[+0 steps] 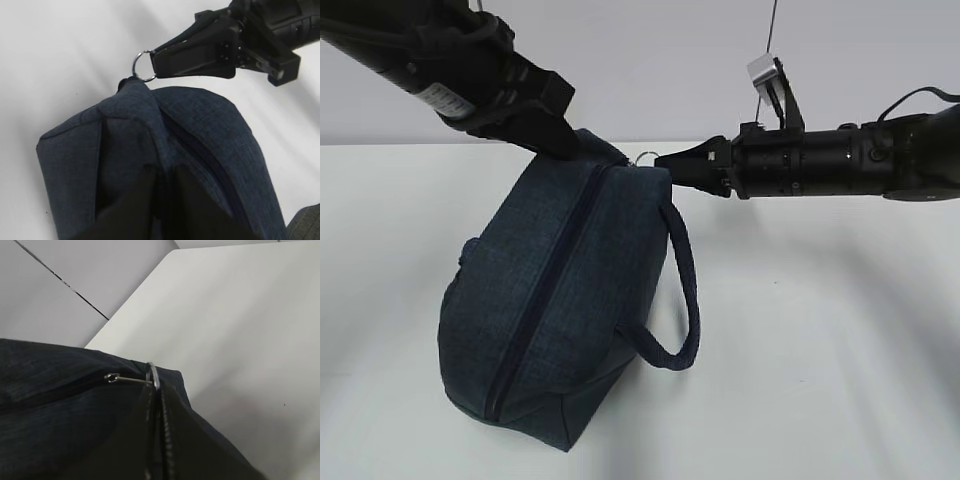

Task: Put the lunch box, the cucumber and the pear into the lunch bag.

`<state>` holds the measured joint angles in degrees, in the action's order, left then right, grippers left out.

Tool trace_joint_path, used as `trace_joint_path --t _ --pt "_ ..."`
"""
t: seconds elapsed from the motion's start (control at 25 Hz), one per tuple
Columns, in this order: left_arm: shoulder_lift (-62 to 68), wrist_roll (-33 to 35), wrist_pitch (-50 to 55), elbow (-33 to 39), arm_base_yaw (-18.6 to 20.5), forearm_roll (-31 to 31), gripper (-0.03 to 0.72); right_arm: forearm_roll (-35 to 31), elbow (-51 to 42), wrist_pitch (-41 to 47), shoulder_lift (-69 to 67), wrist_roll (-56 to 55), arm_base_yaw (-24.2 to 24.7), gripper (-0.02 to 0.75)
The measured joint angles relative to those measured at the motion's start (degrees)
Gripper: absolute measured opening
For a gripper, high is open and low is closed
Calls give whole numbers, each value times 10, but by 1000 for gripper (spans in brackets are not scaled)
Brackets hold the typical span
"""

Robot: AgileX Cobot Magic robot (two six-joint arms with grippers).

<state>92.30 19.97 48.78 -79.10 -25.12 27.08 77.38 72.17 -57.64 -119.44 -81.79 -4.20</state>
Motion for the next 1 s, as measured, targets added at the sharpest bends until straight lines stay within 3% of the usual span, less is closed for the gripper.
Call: trace_joint_path --t 0.28,0.72,1.0 --pt "-11 42 14 0 0 33 27 -2 9 -9 -2 -4 6 0" --pt "-11 48 34 0 0 42 27 27 82 -38 -4 -32 8 0" --pt "-11 120 48 0 0 80 27 63 85 1 -4 -49 8 0"
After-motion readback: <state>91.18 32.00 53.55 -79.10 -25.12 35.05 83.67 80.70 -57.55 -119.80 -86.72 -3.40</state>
